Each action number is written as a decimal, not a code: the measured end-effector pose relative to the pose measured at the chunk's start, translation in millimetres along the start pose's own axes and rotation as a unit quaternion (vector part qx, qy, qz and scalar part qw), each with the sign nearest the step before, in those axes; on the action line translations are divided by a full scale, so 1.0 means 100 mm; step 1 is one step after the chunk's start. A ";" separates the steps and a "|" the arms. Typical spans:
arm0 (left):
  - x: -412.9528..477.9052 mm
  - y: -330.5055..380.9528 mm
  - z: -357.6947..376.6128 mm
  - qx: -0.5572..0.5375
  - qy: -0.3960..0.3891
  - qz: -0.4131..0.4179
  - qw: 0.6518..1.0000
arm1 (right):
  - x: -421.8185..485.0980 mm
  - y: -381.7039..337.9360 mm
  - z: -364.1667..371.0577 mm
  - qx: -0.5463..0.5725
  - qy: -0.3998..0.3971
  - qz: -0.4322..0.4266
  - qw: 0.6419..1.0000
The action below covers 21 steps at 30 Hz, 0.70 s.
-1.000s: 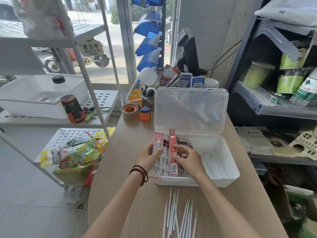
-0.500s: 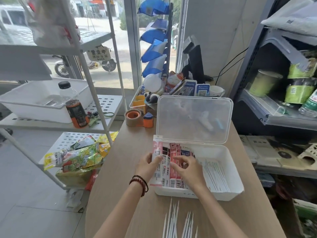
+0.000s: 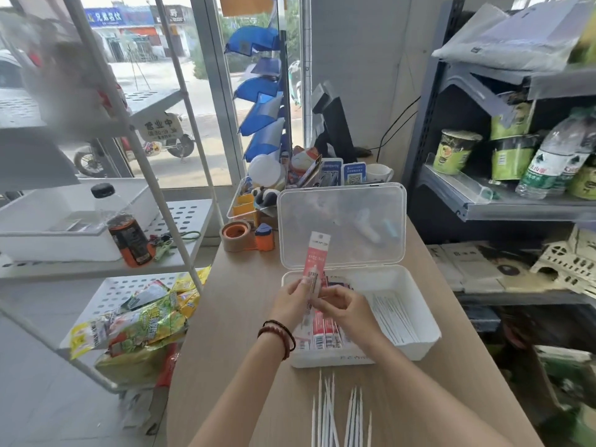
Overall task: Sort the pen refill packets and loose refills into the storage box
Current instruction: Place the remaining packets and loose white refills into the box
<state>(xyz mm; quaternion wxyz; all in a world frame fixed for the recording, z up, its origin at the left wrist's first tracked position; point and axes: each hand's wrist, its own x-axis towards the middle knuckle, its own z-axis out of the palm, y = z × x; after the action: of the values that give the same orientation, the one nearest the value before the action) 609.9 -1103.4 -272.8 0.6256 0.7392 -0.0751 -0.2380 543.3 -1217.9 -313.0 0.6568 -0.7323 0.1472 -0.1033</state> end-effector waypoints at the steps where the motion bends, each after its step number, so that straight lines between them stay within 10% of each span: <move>1: 0.00 0.03 0.04 -0.002 -0.008 0.008 1.000 | 0.00 -0.04 -0.02 0.018 0.010 0.001 1.000; 8: 0.03 0.05 0.08 0.178 -0.006 0.156 0.972 | 0.09 -0.21 -0.34 0.036 0.069 0.019 0.997; 15: 0.11 -0.13 -0.15 0.551 0.039 0.219 0.804 | 0.13 0.05 -0.72 -0.074 0.103 0.120 0.985; 21: 0.05 -0.17 -0.20 0.606 0.051 0.212 0.765 | 0.03 0.16 -0.57 -0.145 0.077 0.144 0.976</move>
<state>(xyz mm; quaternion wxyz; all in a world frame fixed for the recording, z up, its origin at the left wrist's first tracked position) 619.8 -1084.6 -288.3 0.0851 0.9406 -0.3270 0.0337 525.1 -1273.0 -322.3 0.5386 -0.7807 0.3141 -0.0412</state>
